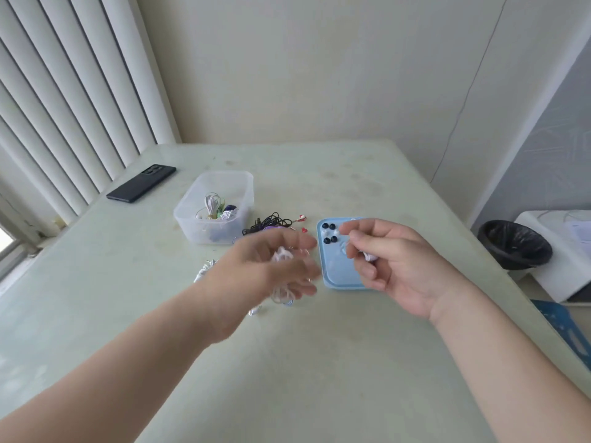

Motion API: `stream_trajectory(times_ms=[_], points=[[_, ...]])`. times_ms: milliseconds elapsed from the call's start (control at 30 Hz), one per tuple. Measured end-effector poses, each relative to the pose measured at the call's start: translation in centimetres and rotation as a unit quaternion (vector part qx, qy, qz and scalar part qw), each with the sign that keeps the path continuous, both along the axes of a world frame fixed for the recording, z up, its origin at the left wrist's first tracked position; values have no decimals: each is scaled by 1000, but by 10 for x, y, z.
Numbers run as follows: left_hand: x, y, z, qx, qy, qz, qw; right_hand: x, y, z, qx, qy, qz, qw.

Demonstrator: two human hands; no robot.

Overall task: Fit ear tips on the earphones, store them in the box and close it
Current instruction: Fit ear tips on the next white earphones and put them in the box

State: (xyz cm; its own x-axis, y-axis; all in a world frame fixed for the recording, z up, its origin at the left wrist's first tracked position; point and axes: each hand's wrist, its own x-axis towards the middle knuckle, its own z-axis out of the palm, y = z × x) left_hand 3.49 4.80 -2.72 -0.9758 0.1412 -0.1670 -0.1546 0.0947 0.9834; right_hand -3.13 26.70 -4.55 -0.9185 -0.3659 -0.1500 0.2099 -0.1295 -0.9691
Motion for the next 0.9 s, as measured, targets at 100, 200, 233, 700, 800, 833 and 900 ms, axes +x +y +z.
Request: stream_trajectory(times_ms=[100,200,233,700,800,833,900], points=[[4,11,-9,-46,-30,-43,998,-5,0,2,69,35,14,997],[-6,21,-11,-47,-36,-36,998,-9,-1,1,105,62,29,992],[-11,23,-13,-43,-30,-28,998,-9,-3,-1,113,69,35,991],[-44,40,-45,-30,64,77,994,-22,7,-24,-22,11,17,1000],[-41,46,-49,5,87,86,993,-21,6,-25,-17,29,7,999],[-40,47,-51,6,101,86,991,-20,5,-25,-22,27,0,999],[-38,49,-55,-9,130,84,988,-19,2,-26,-30,18,-18,999]])
